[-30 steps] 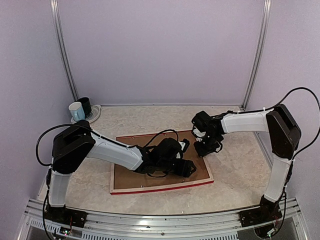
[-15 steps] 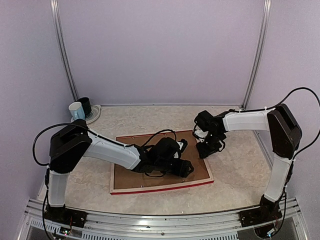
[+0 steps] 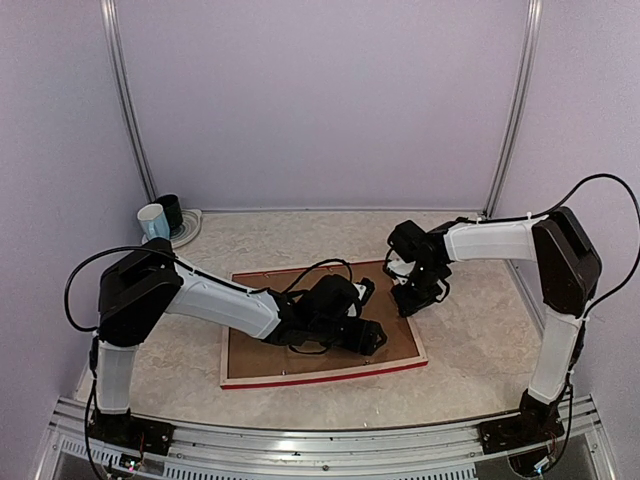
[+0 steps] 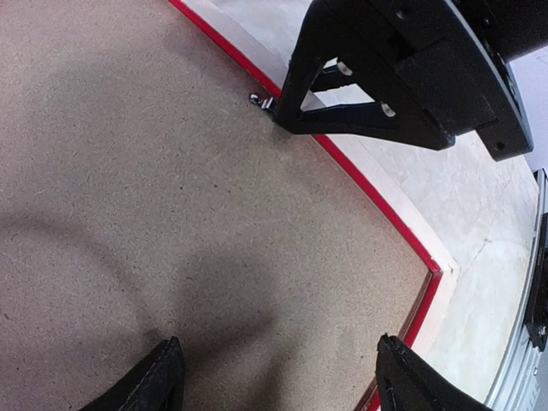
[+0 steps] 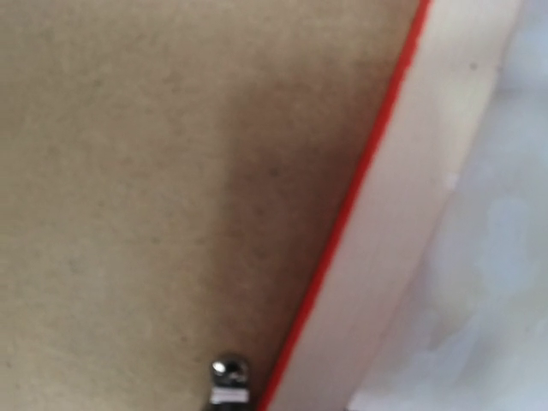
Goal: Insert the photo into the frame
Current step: Press the fastener onto the backboard.
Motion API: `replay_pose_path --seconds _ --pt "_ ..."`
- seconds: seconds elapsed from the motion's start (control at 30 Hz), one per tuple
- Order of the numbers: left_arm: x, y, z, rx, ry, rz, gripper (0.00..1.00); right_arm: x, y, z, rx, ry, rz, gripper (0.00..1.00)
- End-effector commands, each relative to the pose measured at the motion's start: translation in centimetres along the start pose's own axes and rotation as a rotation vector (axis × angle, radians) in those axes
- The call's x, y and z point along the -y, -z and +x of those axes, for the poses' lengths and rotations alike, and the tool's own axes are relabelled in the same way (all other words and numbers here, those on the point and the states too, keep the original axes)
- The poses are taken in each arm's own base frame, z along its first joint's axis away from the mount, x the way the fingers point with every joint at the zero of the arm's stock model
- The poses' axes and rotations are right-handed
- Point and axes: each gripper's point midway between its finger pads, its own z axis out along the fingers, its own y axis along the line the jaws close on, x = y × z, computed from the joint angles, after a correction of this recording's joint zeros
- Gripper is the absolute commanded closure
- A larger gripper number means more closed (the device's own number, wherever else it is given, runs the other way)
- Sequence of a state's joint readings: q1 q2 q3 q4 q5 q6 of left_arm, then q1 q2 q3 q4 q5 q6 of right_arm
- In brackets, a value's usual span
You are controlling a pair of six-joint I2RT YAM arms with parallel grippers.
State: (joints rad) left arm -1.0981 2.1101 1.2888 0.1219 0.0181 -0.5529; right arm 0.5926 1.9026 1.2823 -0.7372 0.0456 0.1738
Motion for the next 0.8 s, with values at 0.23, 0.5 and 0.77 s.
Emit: replay_pose_path --seconds 0.23,0.5,0.77 --pt "-5.7 0.1 6.6 -0.19 0.013 -0.185 0.24 0.5 -1.8 0.0 0.013 -0.053 0.034 0.94" --pt "-8.0 1.6 7.0 -0.187 0.039 -0.262 0.24 0.4 -0.9 0.1 0.028 -0.068 0.034 0.92" --pt "-6.6 3.1 4.5 -0.129 0.031 -0.23 0.24 0.0 4.2 -2.9 0.157 -0.104 -0.007 0.69"
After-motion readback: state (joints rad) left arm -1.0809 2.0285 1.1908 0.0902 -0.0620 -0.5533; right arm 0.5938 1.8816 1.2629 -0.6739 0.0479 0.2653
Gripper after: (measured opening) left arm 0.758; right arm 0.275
